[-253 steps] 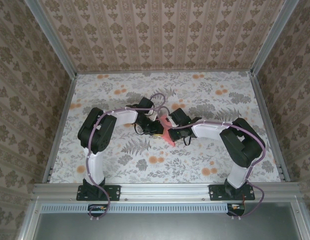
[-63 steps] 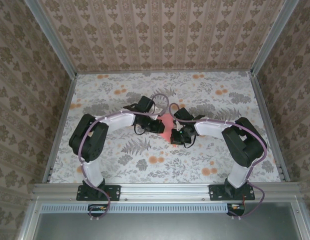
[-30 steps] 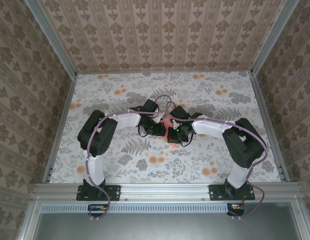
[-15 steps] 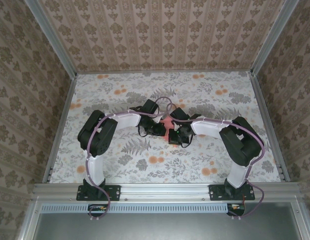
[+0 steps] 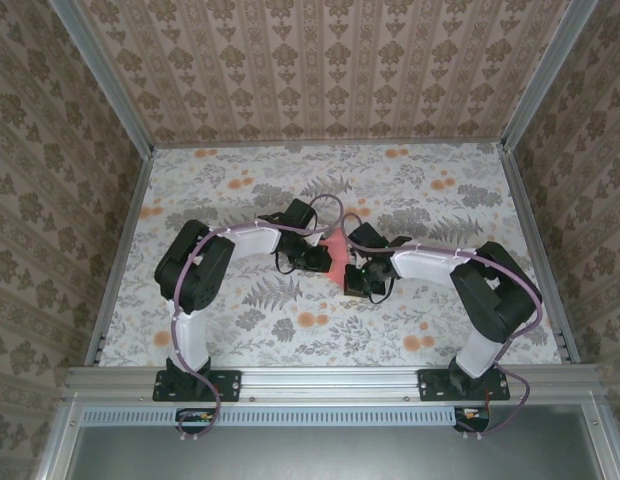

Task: Fold a paper plane with a square sheet of paper (fold left side to right side)
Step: Third fold the triangle at the center of the table.

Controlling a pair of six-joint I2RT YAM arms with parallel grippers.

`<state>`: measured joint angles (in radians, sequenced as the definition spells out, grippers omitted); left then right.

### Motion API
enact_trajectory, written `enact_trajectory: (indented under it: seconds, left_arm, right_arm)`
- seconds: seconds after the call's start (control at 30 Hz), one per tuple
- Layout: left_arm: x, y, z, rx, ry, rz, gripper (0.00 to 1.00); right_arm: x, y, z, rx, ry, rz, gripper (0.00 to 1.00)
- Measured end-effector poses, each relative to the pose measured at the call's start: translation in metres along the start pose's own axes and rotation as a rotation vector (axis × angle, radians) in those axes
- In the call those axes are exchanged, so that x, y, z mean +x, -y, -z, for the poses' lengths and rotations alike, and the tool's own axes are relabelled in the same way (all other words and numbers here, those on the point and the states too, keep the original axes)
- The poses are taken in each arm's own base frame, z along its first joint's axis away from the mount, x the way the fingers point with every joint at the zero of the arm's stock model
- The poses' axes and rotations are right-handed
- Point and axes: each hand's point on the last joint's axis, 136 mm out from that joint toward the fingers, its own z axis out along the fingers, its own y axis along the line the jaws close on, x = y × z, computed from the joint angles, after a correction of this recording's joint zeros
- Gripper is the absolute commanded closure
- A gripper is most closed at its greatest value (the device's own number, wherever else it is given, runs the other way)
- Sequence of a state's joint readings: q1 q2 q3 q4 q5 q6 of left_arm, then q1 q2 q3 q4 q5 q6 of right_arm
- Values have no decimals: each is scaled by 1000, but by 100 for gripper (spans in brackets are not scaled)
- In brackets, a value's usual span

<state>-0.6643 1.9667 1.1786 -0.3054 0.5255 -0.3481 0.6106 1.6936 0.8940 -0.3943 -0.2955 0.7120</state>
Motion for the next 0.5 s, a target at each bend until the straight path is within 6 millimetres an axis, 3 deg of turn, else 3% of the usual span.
enact_trajectory:
  seconds: [0.33, 0.5]
  left_arm:
    - [-1, -2, 2, -1, 4, 6, 87]
    - [-4, -5, 5, -2, 13, 12, 82]
  right_arm:
    - [8, 14, 6, 10, -1, -27, 100]
    - [12, 22, 14, 26, -4, -38, 100]
